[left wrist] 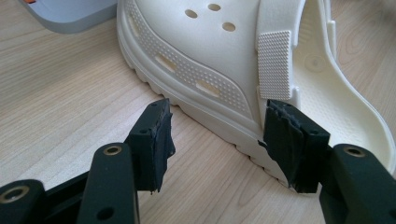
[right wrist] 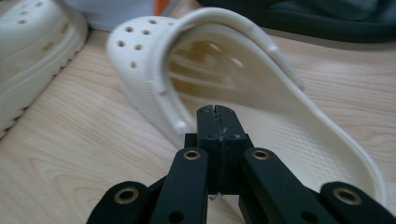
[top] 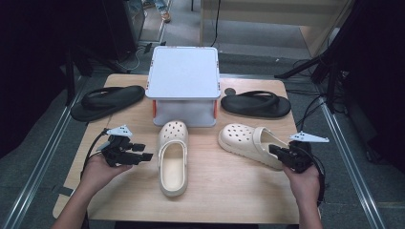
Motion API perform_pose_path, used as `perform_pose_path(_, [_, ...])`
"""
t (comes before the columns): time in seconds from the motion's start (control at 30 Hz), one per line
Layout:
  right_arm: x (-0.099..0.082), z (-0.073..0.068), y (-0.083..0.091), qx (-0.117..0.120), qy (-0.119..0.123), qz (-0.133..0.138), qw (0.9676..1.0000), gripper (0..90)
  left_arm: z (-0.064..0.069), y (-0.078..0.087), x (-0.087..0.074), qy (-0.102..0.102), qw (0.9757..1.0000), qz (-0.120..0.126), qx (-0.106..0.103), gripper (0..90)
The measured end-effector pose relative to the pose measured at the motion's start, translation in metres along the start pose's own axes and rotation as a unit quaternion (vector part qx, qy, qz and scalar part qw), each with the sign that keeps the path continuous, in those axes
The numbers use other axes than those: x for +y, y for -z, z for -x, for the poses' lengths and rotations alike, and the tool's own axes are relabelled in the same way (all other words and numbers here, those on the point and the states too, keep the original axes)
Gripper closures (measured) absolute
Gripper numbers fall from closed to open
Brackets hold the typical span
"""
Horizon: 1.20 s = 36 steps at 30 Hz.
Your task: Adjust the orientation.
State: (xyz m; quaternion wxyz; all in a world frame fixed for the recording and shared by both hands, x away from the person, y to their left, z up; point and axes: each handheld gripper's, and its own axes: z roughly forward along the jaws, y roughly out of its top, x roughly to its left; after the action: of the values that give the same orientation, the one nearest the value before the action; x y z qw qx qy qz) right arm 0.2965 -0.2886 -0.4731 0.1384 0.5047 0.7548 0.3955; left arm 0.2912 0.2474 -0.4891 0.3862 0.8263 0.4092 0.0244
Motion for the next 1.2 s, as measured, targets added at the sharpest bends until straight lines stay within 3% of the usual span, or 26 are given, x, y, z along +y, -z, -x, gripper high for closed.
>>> perform_pose_path(0.3, [0.001, 0.003, -0.015, -0.003, -0.001, -0.023, 0.9997, 90.0, 0.001, 0.0, -0.002, -0.002, 1.0, 0.0, -0.004, 42.4])
perform_pose_path(0.77, [0.003, -0.001, -0.021, 0.005, 0.006, -0.034, 0.9994, 90.0, 0.0, 0.002, -0.006, 0.003, 1.0, 0.002, -0.002, 42.3])
perform_pose_path(1.2, [0.003, -0.03, -0.029, 0.023, 0.039, -0.053, 0.9976, 90.0, 0.0, 0.003, -0.006, 0.005, 1.0, 0.004, -0.004, 42.3])
